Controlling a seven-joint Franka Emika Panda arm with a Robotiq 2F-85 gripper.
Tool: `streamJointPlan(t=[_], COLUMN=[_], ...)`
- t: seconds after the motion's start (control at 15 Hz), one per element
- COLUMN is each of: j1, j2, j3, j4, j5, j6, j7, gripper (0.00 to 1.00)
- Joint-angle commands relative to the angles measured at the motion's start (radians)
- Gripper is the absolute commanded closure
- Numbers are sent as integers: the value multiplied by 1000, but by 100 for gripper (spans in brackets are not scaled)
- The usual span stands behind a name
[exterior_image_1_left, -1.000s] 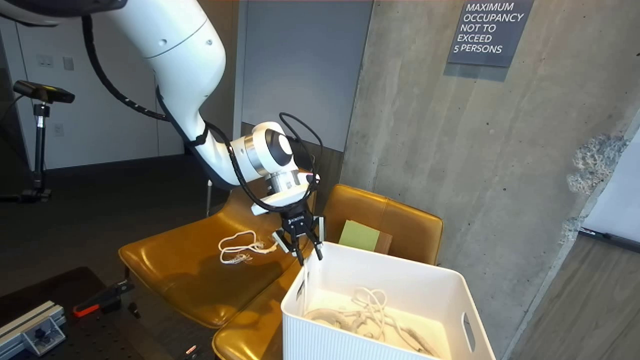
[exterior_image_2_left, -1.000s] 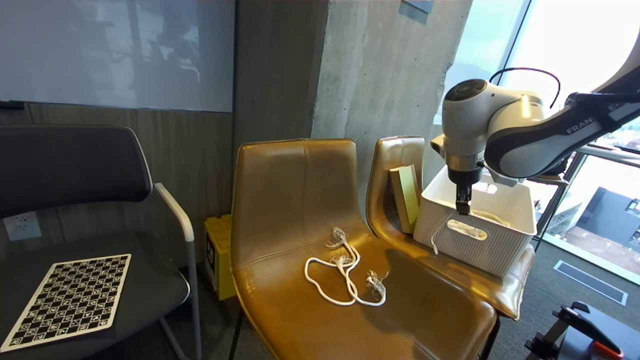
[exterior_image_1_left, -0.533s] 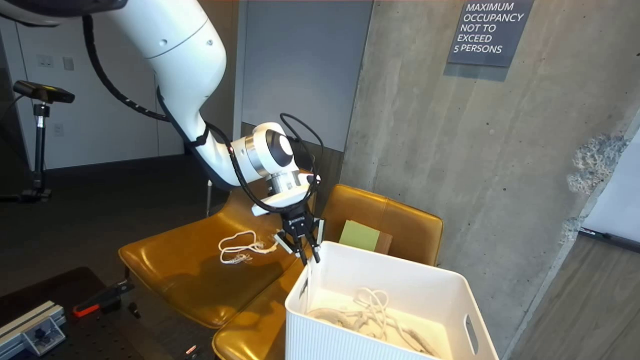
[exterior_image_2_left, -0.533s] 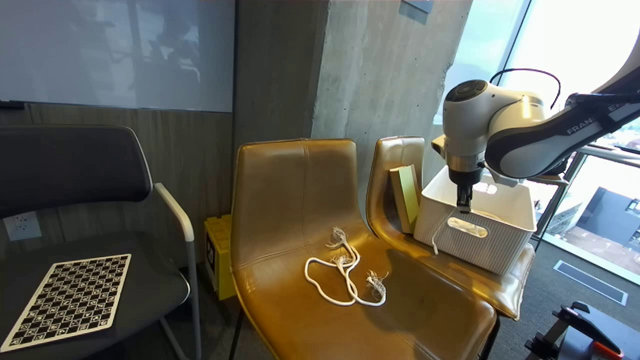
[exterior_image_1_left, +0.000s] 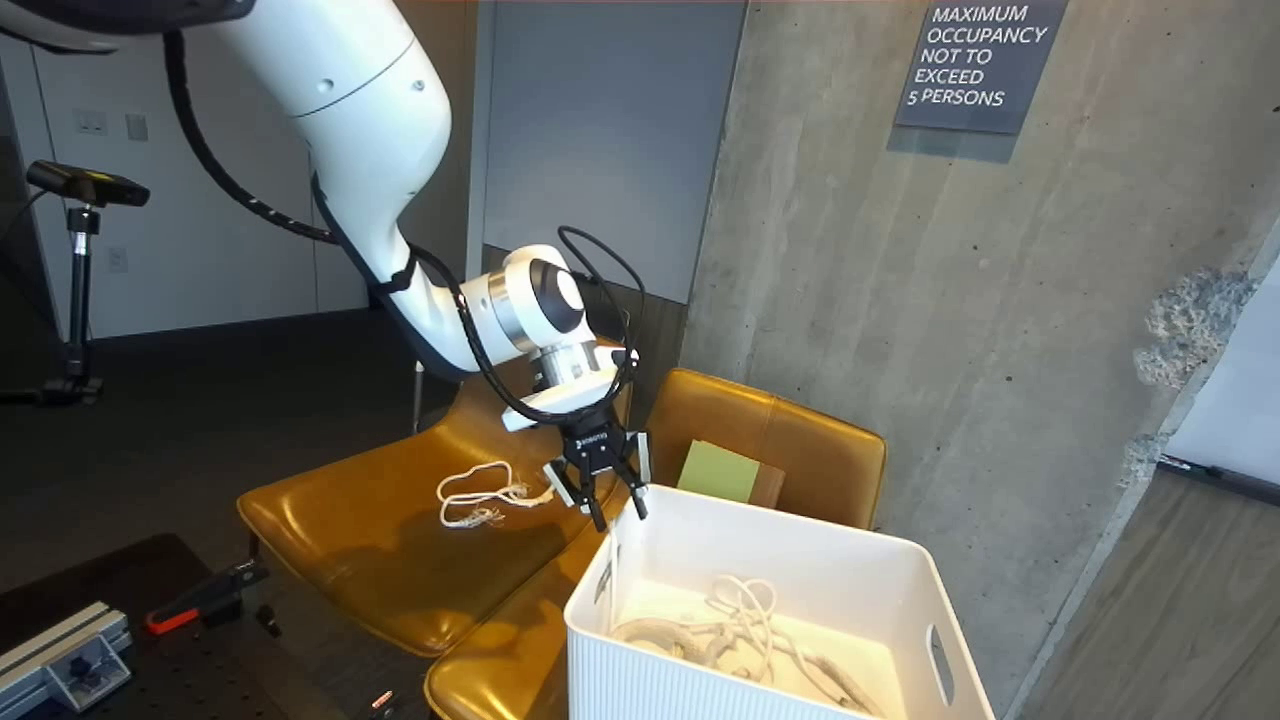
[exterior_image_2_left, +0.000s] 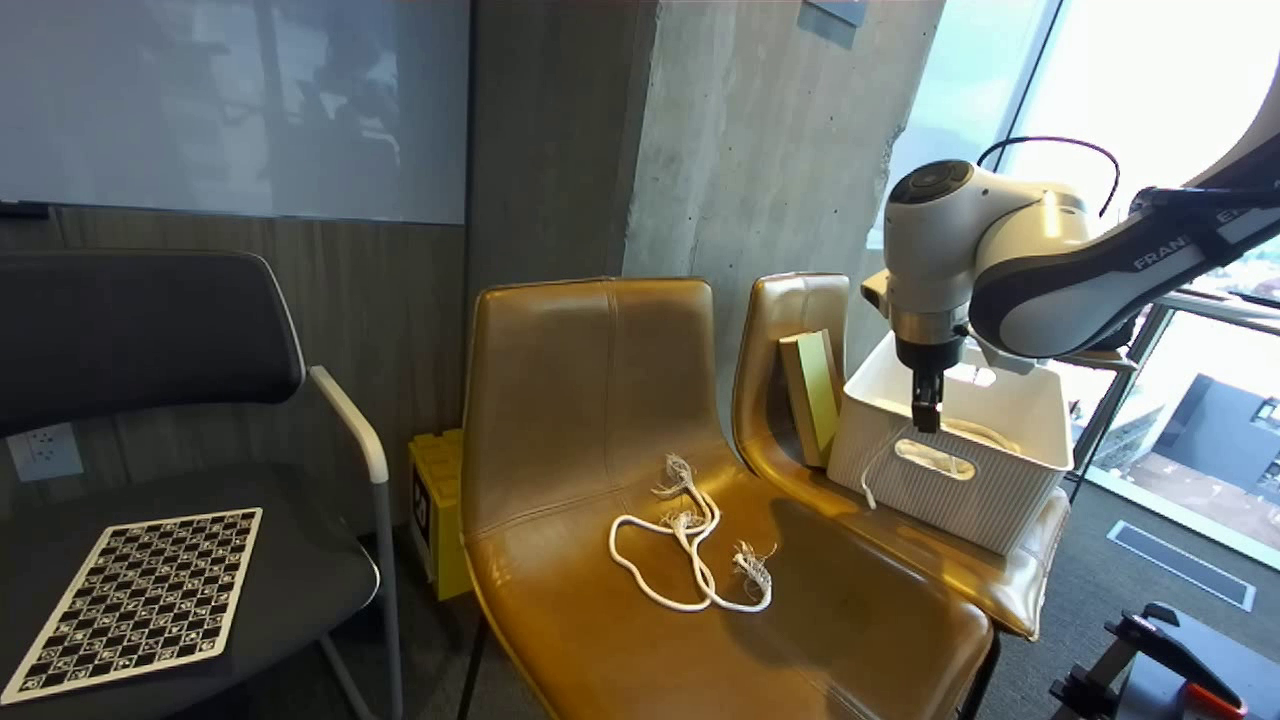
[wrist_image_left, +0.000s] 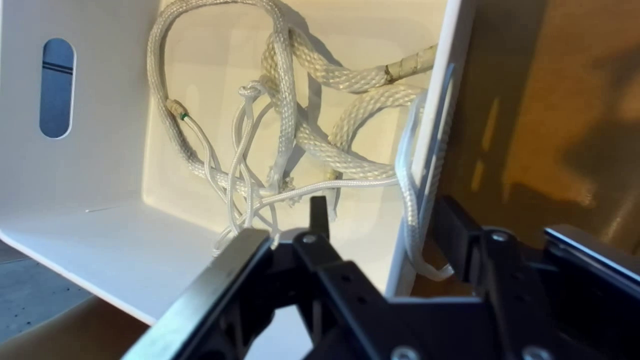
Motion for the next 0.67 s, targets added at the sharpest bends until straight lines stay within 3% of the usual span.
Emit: streamJointPlan(t=[0.0, 0.33, 0.4, 0.53, 0.6], j1=[7, 7, 7, 9, 10], j2=[-20, -21, -21, -23, -24], j3=[-1, -1, 0, 0, 1], j4=[-13, -9, -8, -9, -10], j5=[-9, -8, -7, -8, -9], j6=[-9, -10, -11, -12, -12], j7=[-6, -8, -8, -5, -3], gripper=[31, 45, 54, 55, 62])
